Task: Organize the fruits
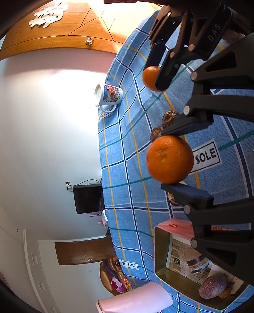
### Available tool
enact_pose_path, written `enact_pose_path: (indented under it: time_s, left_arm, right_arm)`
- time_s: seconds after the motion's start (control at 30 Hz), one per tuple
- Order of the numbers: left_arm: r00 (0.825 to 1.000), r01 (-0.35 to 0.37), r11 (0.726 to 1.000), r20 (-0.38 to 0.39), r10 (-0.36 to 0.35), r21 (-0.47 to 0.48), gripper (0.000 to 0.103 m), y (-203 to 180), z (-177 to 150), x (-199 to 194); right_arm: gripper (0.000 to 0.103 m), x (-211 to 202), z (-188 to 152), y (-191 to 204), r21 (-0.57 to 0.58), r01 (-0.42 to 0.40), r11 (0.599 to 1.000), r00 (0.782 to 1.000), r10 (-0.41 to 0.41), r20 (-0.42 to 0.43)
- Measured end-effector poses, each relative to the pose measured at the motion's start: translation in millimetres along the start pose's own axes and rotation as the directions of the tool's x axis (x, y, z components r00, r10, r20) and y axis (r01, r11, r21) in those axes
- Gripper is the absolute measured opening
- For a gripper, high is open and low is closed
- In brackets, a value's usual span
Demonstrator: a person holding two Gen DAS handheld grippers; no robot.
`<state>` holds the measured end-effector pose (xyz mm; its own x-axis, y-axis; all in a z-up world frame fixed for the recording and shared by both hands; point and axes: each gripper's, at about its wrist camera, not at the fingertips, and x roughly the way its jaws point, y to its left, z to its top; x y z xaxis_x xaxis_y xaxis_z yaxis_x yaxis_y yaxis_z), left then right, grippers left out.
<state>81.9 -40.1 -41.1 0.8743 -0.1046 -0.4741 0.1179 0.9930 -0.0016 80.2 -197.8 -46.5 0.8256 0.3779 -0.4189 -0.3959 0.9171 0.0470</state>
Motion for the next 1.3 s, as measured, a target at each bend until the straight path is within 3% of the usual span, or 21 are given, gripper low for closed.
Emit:
enact_pose_path:
  time_s: [1.3]
  left_arm:
    - [0.987, -0.051, 0.998, 0.15, 0.055, -0.03, 0.049, 5, -2, -28]
  right_arm:
    - [0.043, -23, -4, 14, -0.063, 0.025, 0.998, 0.992, -0.017, 0.125]
